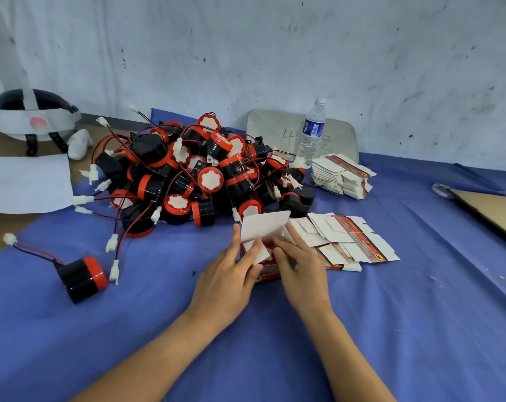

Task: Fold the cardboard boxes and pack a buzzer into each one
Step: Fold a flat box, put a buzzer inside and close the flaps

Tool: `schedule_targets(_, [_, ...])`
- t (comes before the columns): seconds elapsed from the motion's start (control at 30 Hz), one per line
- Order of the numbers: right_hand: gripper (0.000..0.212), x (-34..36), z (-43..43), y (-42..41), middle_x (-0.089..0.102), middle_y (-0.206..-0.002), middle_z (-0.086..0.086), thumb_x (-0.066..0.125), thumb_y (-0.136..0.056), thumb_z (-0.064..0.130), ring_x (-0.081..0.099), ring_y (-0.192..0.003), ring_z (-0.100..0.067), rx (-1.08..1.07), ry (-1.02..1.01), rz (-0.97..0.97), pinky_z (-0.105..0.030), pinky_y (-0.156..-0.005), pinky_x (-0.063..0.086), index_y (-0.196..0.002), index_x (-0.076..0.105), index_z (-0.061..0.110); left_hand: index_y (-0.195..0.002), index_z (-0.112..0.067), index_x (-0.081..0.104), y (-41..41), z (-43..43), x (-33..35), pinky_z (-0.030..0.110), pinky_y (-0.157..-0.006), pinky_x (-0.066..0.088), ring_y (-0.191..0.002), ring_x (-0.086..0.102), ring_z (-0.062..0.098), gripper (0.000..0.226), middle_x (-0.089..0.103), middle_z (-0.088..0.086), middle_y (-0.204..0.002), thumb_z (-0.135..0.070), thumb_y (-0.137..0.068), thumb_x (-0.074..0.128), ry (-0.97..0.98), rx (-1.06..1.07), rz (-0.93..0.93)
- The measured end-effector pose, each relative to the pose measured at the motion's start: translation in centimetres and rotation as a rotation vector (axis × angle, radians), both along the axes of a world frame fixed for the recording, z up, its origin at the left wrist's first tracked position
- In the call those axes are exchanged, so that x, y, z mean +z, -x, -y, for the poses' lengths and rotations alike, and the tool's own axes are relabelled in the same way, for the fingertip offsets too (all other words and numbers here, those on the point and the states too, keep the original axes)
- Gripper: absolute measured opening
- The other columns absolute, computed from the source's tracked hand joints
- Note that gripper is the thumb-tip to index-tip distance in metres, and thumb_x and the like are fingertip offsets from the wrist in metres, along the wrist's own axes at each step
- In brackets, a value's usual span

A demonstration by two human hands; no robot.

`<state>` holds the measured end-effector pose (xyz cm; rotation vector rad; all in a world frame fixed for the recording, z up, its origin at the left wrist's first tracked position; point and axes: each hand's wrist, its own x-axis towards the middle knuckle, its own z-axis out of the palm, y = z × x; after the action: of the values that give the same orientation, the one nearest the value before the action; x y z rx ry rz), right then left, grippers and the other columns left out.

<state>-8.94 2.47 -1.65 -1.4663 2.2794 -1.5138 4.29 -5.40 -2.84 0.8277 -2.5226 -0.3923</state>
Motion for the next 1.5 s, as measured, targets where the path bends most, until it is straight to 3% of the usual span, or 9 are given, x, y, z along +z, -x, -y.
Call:
schedule_targets(0.07, [0.049, 0.3, -0.3, -0.1, 0.057, -0.137, 0.002, 0.049, -0.095, -0.004, 0.048, -0.130, -0.013, 0.062, 0.037, 0.083, -0.017, -0.098, 0.040, -0.131, 0.058, 0.028, -0.150, -0.040, 0.023, -0.2, 0.0, 0.0, 0.027, -0.088, 0.046, -0.138, 0.033, 0.013, 0.049, -0.017, -0.010, -0.158, -0.045, -0.102, 0.027, -0.014, 0.010, -0.031])
schedule_targets(0.2, [0.081, 0.6, -0.5, 0.1, 0.069, -0.097, 0.017, 0.044, -0.097, -0.004, 0.060, -0.088, 0.007, 0.066, 0.107, 0.264, -0.009, -0.076, 0.045, -0.138, 0.023, 0.063, -0.147, -0.040, 0.034, -0.2, 0.0, 0.0, 0.030, -0.096, 0.044, -0.140, 0.031, 0.014, 0.045, -0.015, -0.020, -0.151, -0.041, -0.102, 0.034, -0.072, -0.033, -0.105])
schedule_targets(0.33, [0.061, 0.3, 0.0, 0.3, 0.065, -0.122, 0.002, 0.052, -0.097, 0.005, 0.064, -0.100, -0.009, 0.033, 0.139, 0.498, -0.017, -0.078, 0.049, -0.137, 0.035, 0.048, -0.144, -0.034, 0.040, -0.2, 0.0, 0.0, 0.027, -0.107, 0.036, -0.142, 0.029, 0.012, 0.043, -0.005, -0.019, -0.156, -0.031, -0.102, 0.042, -0.132, -0.106, -0.192])
schedule_targets(0.53, [0.050, 0.4, 0.4, 0.9, 0.064, -0.104, 0.001, 0.057, -0.092, 0.002, 0.061, -0.086, -0.013, 0.003, 0.151, 0.643, -0.009, -0.060, 0.047, -0.125, 0.046, 0.037, -0.142, -0.031, 0.045, -0.5, -0.1, 0.2, 0.031, -0.101, 0.045, -0.134, 0.042, 0.014, 0.041, 0.000, -0.019, -0.159, -0.028, -0.102, 0.044, -0.122, -0.147, -0.193])
schedule_targets(0.8, [0.027, 0.3, 1.2, 1.0, 0.063, -0.098, -0.005, 0.067, -0.087, 0.016, 0.060, -0.083, -0.019, -0.112, 0.092, 0.612, -0.027, -0.064, 0.045, -0.102, 0.050, 0.029, -0.135, -0.016, 0.055, 0.2, -0.5, 0.1, 0.042, -0.099, 0.047, -0.137, 0.040, 0.025, 0.036, -0.019, -0.007, -0.160, -0.016, -0.101, 0.045, -0.127, -0.134, -0.249])
schedule_targets(0.93, [0.022, 0.3, 1.3, 0.6, 0.067, -0.100, 0.004, 0.063, -0.089, 0.011, 0.061, -0.091, -0.018, -0.025, 0.053, 0.558, -0.034, -0.080, 0.051, -0.105, 0.060, 0.027, -0.114, -0.002, 0.069, 0.5, -0.6, 0.3, 0.038, -0.103, 0.045, -0.139, 0.037, 0.036, 0.030, 0.014, 0.013, -0.159, 0.008, -0.087, 0.061, 0.075, -0.043, -0.309])
schedule_targets(1.07, [0.025, -0.1, 1.5, 0.3, 0.065, -0.099, 0.008, 0.061, -0.089, 0.008, 0.060, -0.089, -0.006, -0.021, 0.051, 0.511, -0.014, -0.068, 0.047, -0.110, 0.056, 0.021, -0.111, 0.000, 0.070, 0.2, -0.6, 0.4, 0.048, -0.089, 0.054, -0.108, 0.059, 0.036, 0.037, 0.059, 0.017, -0.120, 0.016, -0.078, 0.067, 0.147, 0.004, -0.329])
schedule_targets(1.4, [0.015, -0.2, 1.5, -0.2, 0.060, -0.078, 0.012, 0.053, -0.091, 0.003, 0.054, -0.069, 0.016, -0.161, 0.072, 0.341, -0.004, -0.056, 0.040, -0.100, 0.053, 0.015, -0.122, -0.010, 0.066, 0.1, -1.3, 0.5, 0.037, -0.106, 0.042, -0.121, 0.054, 0.028, 0.038, 0.059, 0.010, -0.129, -0.011, -0.084, 0.067, 0.192, -0.221, -0.170])
schedule_targets(1.5, [0.005, -0.2, 1.4, -0.4, 0.058, -0.079, 0.014, 0.051, -0.096, 0.013, 0.055, -0.073, 0.003, -0.175, 0.062, 0.296, -0.005, -0.058, 0.038, -0.096, 0.051, 0.018, -0.128, -0.014, 0.062, 0.2, -1.2, 0.5, 0.038, -0.114, 0.030, -0.126, 0.051, 0.022, 0.047, 0.059, 0.003, -0.134, -0.017, -0.082, 0.069, 0.211, -0.246, -0.139])
